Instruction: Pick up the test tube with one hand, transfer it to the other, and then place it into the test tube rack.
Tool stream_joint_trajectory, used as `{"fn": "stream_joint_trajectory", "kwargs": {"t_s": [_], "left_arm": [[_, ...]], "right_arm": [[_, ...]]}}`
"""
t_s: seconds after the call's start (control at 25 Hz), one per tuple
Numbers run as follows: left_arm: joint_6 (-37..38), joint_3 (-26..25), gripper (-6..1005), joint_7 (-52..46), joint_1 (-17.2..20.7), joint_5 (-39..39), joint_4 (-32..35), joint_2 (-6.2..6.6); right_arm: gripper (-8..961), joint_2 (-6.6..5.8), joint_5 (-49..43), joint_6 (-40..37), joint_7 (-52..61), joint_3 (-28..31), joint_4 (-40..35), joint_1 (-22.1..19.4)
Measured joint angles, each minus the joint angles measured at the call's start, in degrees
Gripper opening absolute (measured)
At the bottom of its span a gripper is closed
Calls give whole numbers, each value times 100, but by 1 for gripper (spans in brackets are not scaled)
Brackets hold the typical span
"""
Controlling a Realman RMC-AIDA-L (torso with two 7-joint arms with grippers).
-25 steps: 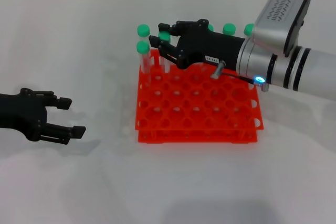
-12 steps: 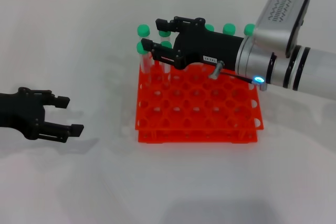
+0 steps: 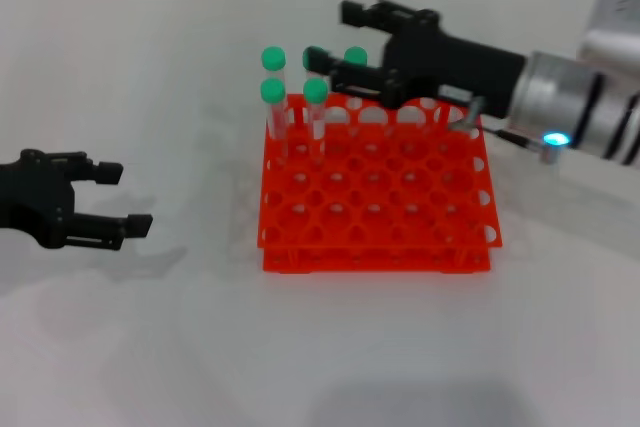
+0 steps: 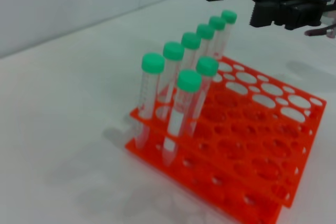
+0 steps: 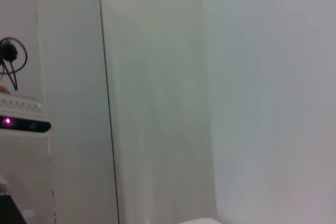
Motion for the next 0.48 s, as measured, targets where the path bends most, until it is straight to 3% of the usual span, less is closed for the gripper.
{"fn": "stream_joint_trajectory", "kwargs": {"t_s": [0.24,0.48], "left_arm": [[-8,-165,875,49,-1,-266,-3,-76],[-164,-183,875,231,64,-845,-11,-185]], "right_arm": [[735,-147,-1255,-354,702,1138,-165,-342],[733,-242,-2957,-372,1506,2215,-688,-757]]}}
